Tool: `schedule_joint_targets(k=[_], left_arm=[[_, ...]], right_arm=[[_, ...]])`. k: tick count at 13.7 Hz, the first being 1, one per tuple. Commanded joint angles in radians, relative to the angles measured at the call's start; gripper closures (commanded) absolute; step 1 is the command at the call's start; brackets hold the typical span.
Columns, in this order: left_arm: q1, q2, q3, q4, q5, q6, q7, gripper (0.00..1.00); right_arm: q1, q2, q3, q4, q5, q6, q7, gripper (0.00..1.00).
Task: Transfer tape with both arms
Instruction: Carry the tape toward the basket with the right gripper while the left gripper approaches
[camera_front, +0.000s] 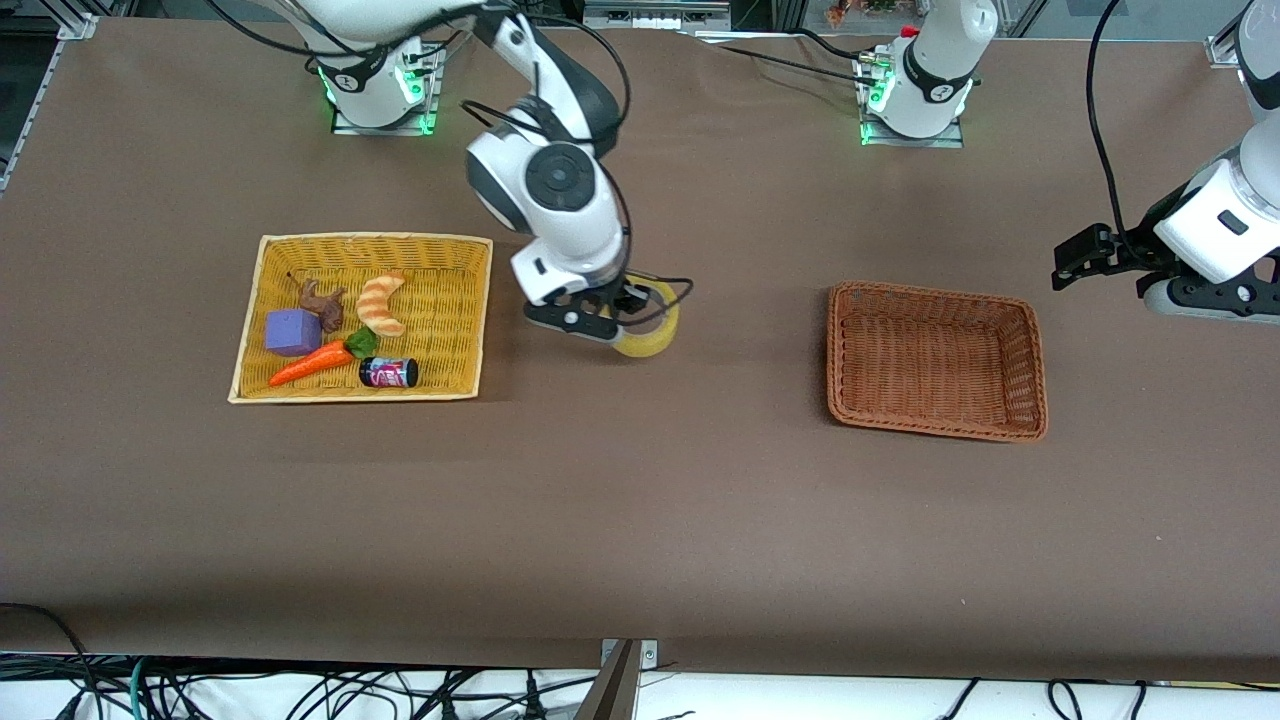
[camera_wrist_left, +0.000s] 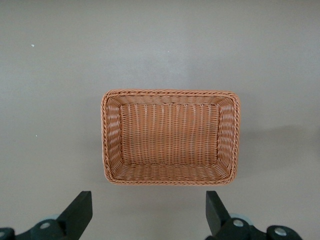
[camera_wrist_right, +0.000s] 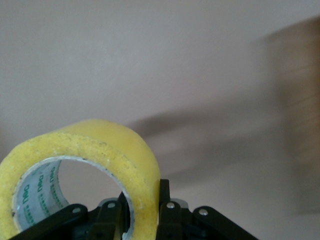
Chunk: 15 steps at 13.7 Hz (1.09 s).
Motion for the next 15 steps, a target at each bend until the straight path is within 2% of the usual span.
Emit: schedule_joint_targets(k=[1,4,7,8,9,11,12,13,15], left_arm=[[0.012,0.028,-0.001,0.037,-0.023,-0.024,0.032,0.0],[0.011,0.033,-0.001,0.035,-0.021,-0.025,0.03,0.0],[0.008,0.047,-0.002,0.037,-0.023,-0.025,0.029,0.0],[0.006,0.053,-0.002,0.035,-0.023,-0.025,0.029,0.0],[0.0,0.062,-0.004,0.034,-0.029,-0.027,0.03,0.0],[-0.006,0.074,-0.015,0.035,-0.03,-0.048,0.03,0.0],[-0.006,0.074,-0.037,0.035,-0.03,-0.051,0.03,0.0],[-0.008,0.074,-0.048,0.032,-0.03,-0.053,0.03,0.0],[-0.008,0.082,-0.068,0.022,-0.03,-0.076,0.03,0.0]], right_arm=[[0.053,0.124,-0.007,0.133,-0.027,-0.022,0.07,1.0],[0.086,0.202,-0.007,0.133,-0.034,0.074,0.127,1.0],[0.093,0.221,-0.007,0.133,-0.032,0.096,0.134,1.0],[0.091,0.221,-0.007,0.133,-0.031,0.096,0.133,0.9],[0.085,0.221,-0.007,0.133,-0.029,0.096,0.131,0.72],[0.082,0.219,-0.007,0.133,-0.029,0.095,0.127,0.46],[0.083,0.217,-0.007,0.133,-0.032,0.093,0.13,0.18],[0.088,0.213,-0.008,0.135,-0.04,0.091,0.122,0.0],[0.088,0.187,-0.008,0.138,-0.116,0.061,0.115,0.0]])
